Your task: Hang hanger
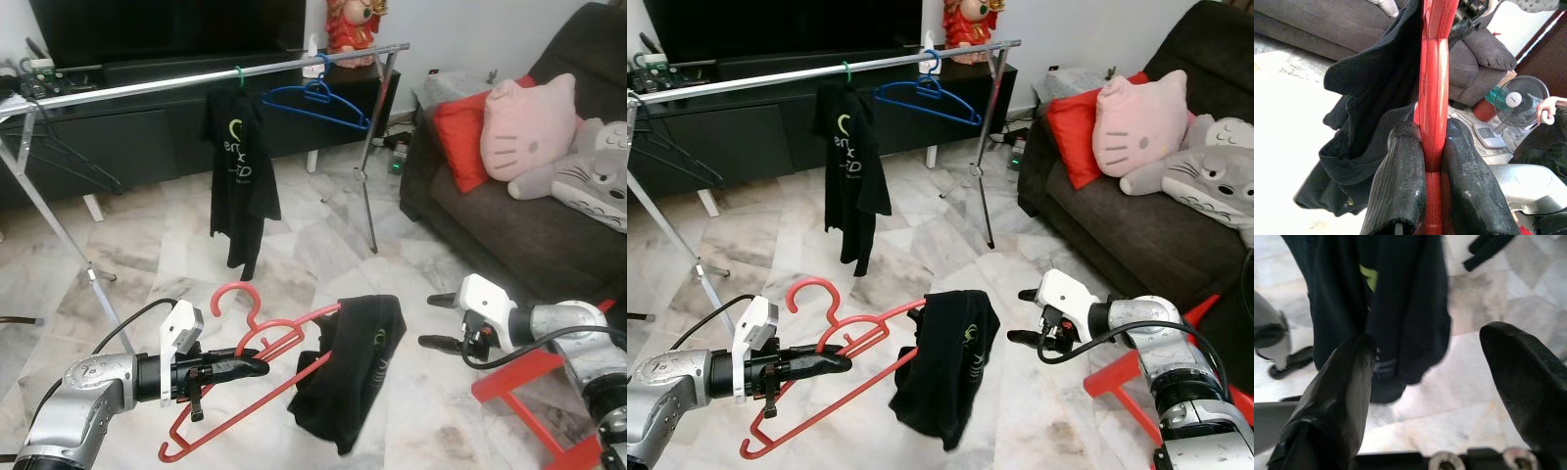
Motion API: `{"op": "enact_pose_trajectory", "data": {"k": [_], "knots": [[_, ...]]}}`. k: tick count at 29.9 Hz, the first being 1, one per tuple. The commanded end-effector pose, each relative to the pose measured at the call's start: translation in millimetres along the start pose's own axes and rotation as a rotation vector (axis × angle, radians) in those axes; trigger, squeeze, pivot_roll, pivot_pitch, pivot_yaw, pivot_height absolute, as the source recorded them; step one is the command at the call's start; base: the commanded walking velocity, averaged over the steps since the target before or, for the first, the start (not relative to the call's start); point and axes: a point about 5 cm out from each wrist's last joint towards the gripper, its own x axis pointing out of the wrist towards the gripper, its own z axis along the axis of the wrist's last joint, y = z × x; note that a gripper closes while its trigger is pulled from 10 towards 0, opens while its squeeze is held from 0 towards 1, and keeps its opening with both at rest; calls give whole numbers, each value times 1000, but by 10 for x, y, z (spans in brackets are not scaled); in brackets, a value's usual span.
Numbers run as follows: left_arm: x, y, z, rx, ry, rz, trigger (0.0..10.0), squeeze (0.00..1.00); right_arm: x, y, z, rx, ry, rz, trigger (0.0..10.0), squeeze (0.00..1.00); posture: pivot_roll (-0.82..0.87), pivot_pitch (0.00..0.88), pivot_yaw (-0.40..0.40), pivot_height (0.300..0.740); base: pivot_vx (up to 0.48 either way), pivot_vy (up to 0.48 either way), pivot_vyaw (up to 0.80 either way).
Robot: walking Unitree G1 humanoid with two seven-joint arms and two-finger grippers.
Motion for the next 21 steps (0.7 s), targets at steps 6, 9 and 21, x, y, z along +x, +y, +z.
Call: {"op": "enact_pose_trajectory", "data": {"k": [6,9,21], "knots": [[64,-93,172,48,-50,-76,0,0,103,121,-106,56,13,57,10000,0,-32,0,-96,740,0,0,0],[84,-110,185,48,-52,-92,0,0,165,147,-111,60,16,57,10000,0,-28,0,-97,740,0,0,0],[173,-171,203,44,-55,-138,0,0,399,244,-48,118,-54,75,10000,0,-26,0,-95,740,0,0,0]]}}
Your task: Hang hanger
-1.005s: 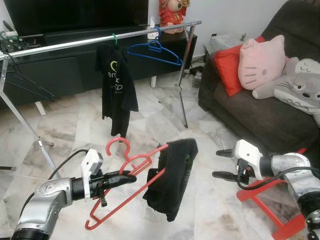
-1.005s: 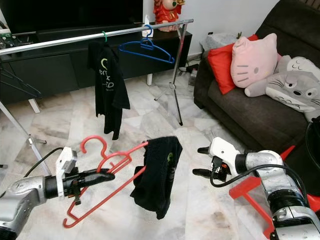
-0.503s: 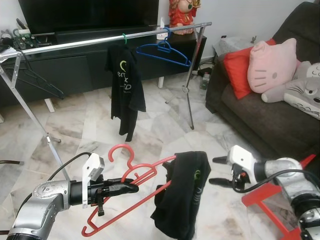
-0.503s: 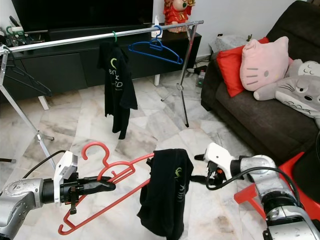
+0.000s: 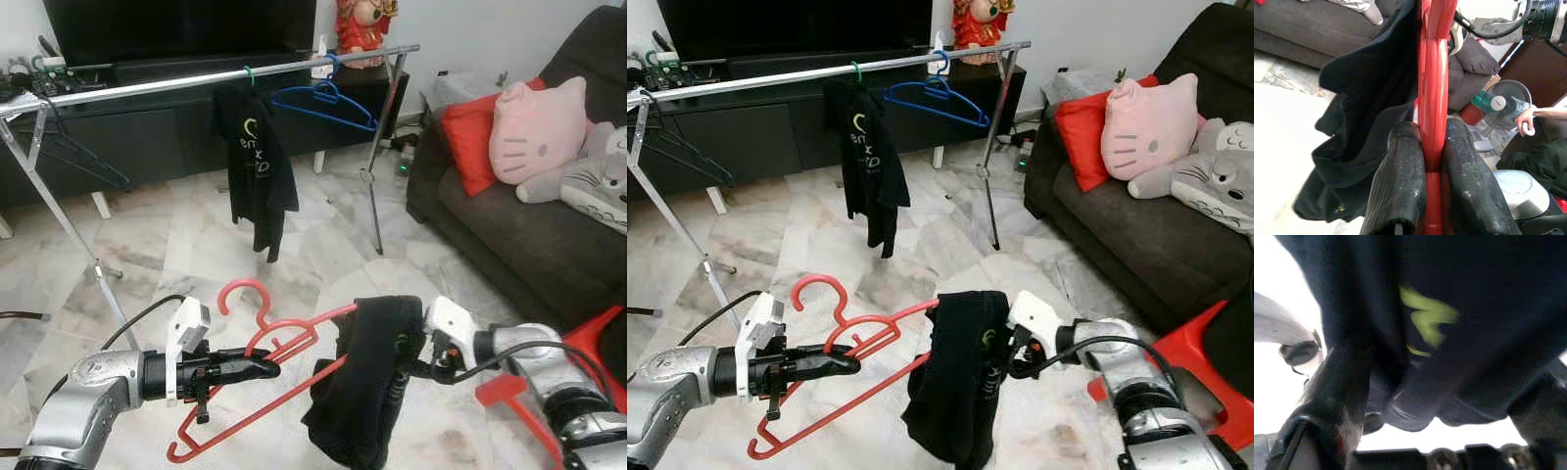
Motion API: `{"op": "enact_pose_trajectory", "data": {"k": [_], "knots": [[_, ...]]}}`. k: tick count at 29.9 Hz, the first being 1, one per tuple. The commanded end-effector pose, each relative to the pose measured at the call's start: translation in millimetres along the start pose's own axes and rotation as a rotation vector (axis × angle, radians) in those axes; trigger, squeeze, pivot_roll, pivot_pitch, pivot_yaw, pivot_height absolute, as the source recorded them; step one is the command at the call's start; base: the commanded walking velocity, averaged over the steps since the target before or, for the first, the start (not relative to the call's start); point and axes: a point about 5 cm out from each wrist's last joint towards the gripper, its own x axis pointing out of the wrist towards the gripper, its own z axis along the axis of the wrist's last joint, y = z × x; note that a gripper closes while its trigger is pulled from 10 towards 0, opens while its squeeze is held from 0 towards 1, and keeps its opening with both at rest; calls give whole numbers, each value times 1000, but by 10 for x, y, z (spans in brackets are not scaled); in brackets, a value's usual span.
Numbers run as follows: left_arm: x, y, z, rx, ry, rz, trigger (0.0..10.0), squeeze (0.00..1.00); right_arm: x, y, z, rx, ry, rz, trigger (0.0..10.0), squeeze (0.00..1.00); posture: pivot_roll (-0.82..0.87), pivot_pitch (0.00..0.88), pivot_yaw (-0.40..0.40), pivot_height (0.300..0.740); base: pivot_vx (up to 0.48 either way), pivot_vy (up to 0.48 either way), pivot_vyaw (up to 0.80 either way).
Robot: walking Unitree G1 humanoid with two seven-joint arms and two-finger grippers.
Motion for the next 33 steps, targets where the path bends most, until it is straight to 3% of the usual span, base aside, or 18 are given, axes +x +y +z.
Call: {"op": "enact_pose_trajectory", "data": {"k": [1,4,5,6,7,33], "knots": [[90,-59,107,39,-33,-69,0,0,-8,-21,23,13,-17,-7,10000,0,-18,0,-96,740,0,0,0],[94,-58,111,38,-34,-70,0,0,16,-12,27,12,-19,-5,10000,0,-17,0,-95,740,0,0,0],[96,-57,111,37,-35,-70,0,0,33,-16,24,18,-16,-21,7412,0,-17,0,-95,740,0,0,0],[96,-56,111,37,-35,-69,0,0,38,-17,23,19,-15,-26,7412,0,-17,0,-95,740,0,0,0],[97,-57,112,37,-36,-70,0,0,45,-12,25,18,-18,-24,0,0,-17,0,-95,740,0,0,0],[118,-39,130,37,-50,-61,0,0,137,41,37,11,-34,-11,0,0,-12,0,-91,740,0,0,0]]}}
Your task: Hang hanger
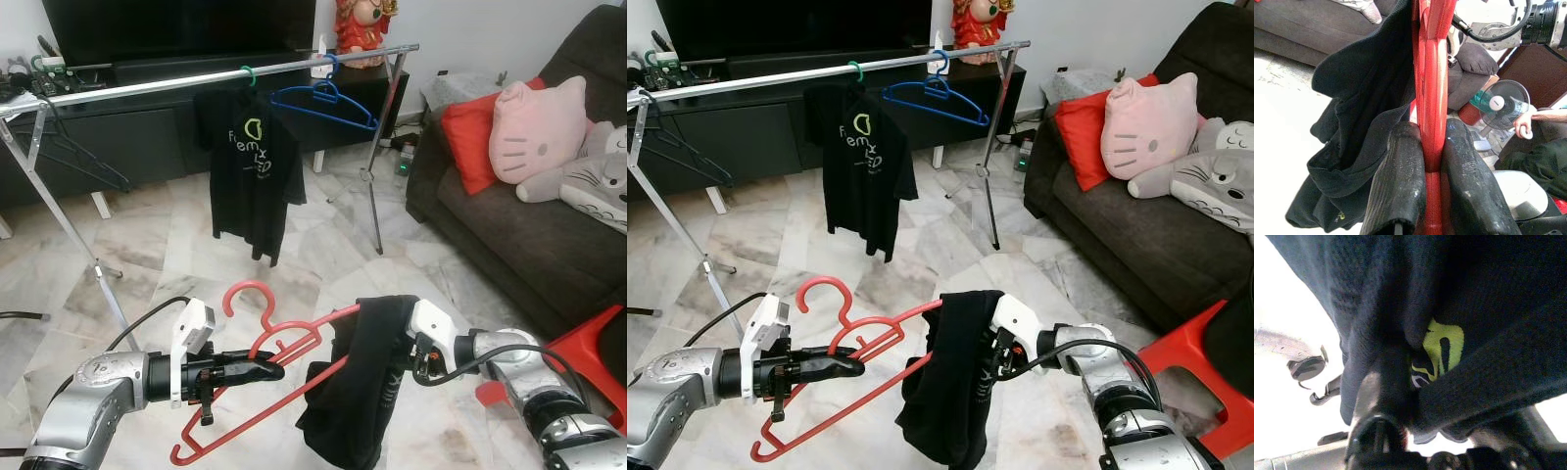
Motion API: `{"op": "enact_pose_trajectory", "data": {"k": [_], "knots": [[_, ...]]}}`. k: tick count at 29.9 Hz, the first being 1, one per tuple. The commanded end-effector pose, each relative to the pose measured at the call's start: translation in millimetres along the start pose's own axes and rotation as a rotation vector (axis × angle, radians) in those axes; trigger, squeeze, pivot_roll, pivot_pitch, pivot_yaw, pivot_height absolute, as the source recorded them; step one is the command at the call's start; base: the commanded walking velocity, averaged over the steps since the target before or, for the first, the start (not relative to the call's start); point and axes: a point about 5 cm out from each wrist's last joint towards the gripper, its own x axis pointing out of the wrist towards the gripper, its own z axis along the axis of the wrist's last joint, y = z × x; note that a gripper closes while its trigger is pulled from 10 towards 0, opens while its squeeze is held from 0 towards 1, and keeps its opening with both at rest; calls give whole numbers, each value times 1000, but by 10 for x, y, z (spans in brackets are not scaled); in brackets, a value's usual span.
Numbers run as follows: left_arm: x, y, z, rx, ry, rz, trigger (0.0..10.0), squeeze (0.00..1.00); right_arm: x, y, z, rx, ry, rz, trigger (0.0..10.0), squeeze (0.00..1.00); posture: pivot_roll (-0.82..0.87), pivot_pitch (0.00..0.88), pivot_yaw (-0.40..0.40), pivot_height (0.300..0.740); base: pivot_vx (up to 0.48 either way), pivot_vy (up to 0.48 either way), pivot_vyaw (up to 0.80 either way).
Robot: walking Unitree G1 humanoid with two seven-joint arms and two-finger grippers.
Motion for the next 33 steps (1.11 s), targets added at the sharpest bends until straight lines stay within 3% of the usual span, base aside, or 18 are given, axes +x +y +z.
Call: {"op": "enact_pose_trajectory", "data": {"k": [1,11,25,33], "knots": [[89,-34,142,45,-50,-58,0,0,2,-14,17,-6,-1,-6,0,0,-12,0,-91,740,0,0,0],[89,-17,125,46,-39,-44,0,0,61,59,-47,-28,33,9,0,0,-12,0,-91,740,0,0,0],[42,-11,72,38,-15,-23,0,0,28,19,-51,-38,30,-47,0,0,-10,0,-91,740,0,0,0],[-208,19,-50,15,65,42,0,0,-250,-53,-211,-10,84,-108,0,0,-10,0,-85,740,0,0,0]]}}
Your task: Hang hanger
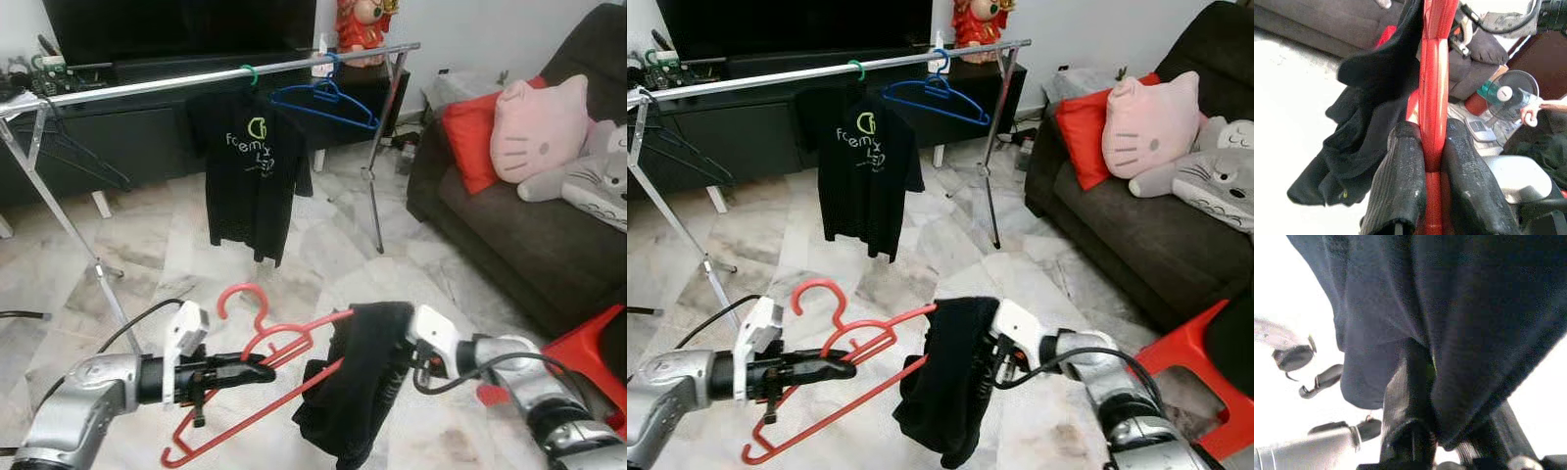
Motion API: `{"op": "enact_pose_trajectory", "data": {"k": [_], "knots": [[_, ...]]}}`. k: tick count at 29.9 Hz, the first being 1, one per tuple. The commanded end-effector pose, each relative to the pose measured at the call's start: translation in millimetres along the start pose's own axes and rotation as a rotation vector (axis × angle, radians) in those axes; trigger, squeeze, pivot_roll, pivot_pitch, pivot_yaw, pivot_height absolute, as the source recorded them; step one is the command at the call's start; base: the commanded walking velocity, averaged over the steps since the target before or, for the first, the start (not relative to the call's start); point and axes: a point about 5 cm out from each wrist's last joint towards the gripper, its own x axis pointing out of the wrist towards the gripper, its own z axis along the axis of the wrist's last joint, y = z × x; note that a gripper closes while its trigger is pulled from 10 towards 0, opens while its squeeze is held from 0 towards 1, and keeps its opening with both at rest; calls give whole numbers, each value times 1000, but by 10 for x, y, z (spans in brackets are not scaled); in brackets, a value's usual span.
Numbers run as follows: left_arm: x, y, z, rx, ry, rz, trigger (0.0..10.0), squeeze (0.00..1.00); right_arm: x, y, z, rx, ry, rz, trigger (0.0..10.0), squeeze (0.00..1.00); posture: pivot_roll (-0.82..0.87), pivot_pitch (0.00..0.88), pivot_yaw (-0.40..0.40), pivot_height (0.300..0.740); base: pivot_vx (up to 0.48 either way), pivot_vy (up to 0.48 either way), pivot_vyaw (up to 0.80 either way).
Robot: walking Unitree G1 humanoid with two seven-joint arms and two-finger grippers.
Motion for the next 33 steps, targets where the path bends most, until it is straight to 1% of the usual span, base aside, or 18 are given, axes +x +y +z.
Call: {"op": "enact_pose_trajectory", "data": {"k": [1,5,8,10,13,14,15,16,17,18,20,21,22,26,27,29,30,33], "knots": [[-72,9,12,31,18,9,0,0,-119,-65,-49,9,21,-39,0,0,-10,0,-85,740,0,0,0],[-151,46,-82,21,69,47,0,0,-195,-125,-52,10,25,-78,0,0,-10,0,-85,740,0,0,0],[-175,56,-124,15,90,64,0,0,-217,-142,-55,9,28,-94,0,0,-9,0,-85,740,0,0,0],[-214,70,-202,15,135,91,0,0,-239,-161,-71,9,41,-118,0,0,-9,0,-85,740,0,0,0],[-263,149,-315,19,181,191,0,0,-233,-172,-101,21,49,-178,0,0,-5,0,-85,740,0,0,0],[-263,149,-315,19,181,191,0,0,-233,-172,-101,21,49,-178,0,0,-5,0,-85,740,0,0,0],[-267,189,-371,25,200,249,941,0,-214,-173,-115,46,42,-214,0,0,-3,0,-85,740,0,0,0],[-268,234,-432,32,216,311,1255,0,-195,-173,-131,70,37,-254,0,0,1,0,-85,740,0,0,0],[-270,253,-467,34,221,344,2510,0,-185,-168,-141,80,31,-274,0,0,2,0,-85,740,0,0,0],[-277,282,-512,33,225,393,5569,0,-174,-162,-159,97,28,-300,0,0,2,0,-85,740,0,0,0],[-284,302,-534,31,227,424,5569,0,-170,-162,-174,111,33,-316,0,0,2,0,-85,740,0,0,0],[-285,296,-593,19,229,435,4863,0,-150,-130,-209,116,36,-333,0,0,3,0,-81,740,0,0,0],[-285,314,-645,10,243,472,10000,0,-134,-122,-228,138,30,-365,0,0,5,0,-75,740,0,0,0],[-258,389,-810,18,284,611,10000,0,-87,-157,-247,267,-15,-548,0,0,6,0,-64,740,0,0,0],[-252,434,-920,-19,314,703,10000,0,-65,-173,-242,338,-52,-636,0,0,6,0,-64,740,0,0,0],[-245,432,-1068,-14,379,769,10000,0,-35,-163,-255,434,-99,-710,0,0,7,0,-55,740,0,0,0],[-234,421,-1190,-55,392,838,10000,0,-18,-153,-259,479,-133,-780,0,0,7,0,-47,740,0,0,0],[-278,386,-1371,-107,434,967,10000,0,13,-123,-243,544,-209,-885,0,0,3,0,-25,740,0,0,0]]}}
